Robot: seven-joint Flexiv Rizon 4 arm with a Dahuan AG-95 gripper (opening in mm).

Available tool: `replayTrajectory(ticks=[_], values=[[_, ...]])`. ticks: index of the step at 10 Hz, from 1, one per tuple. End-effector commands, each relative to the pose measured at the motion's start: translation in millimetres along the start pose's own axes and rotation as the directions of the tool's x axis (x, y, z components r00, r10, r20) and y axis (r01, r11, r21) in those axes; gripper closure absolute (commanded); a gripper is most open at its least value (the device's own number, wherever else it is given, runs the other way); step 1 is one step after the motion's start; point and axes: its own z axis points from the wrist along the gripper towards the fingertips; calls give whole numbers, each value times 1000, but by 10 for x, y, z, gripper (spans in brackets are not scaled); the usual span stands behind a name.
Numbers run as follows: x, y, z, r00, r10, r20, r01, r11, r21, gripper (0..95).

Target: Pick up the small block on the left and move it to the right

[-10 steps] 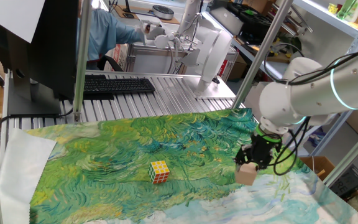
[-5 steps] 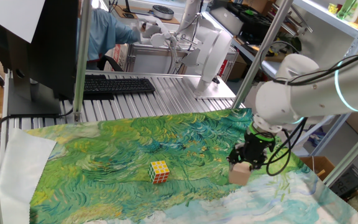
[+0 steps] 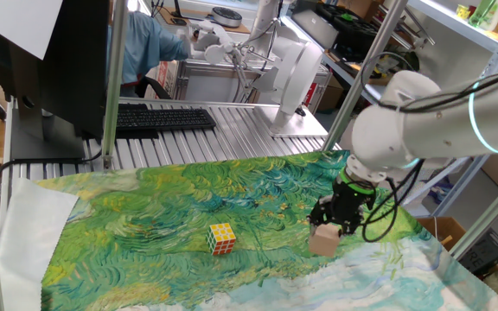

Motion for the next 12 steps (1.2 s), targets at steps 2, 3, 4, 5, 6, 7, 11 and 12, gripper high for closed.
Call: replayTrajectory(ticks=[2, 3, 4, 5, 6, 7, 11, 12], values=[[27, 42, 74, 1000, 10, 1, -10, 999, -49, 950], [39, 73, 137, 1000, 22, 8, -21, 998, -51, 950], [50, 89, 173, 1000, 28, 12, -27, 998, -52, 950], [51, 91, 189, 999, 29, 15, -29, 998, -52, 950], [50, 96, 233, 999, 32, 24, -31, 998, -51, 950], [50, 100, 280, 999, 32, 28, -31, 998, -49, 950], [52, 105, 429, 998, 35, 55, -33, 999, -29, 950], [52, 105, 447, 998, 35, 57, -34, 999, -30, 950]])
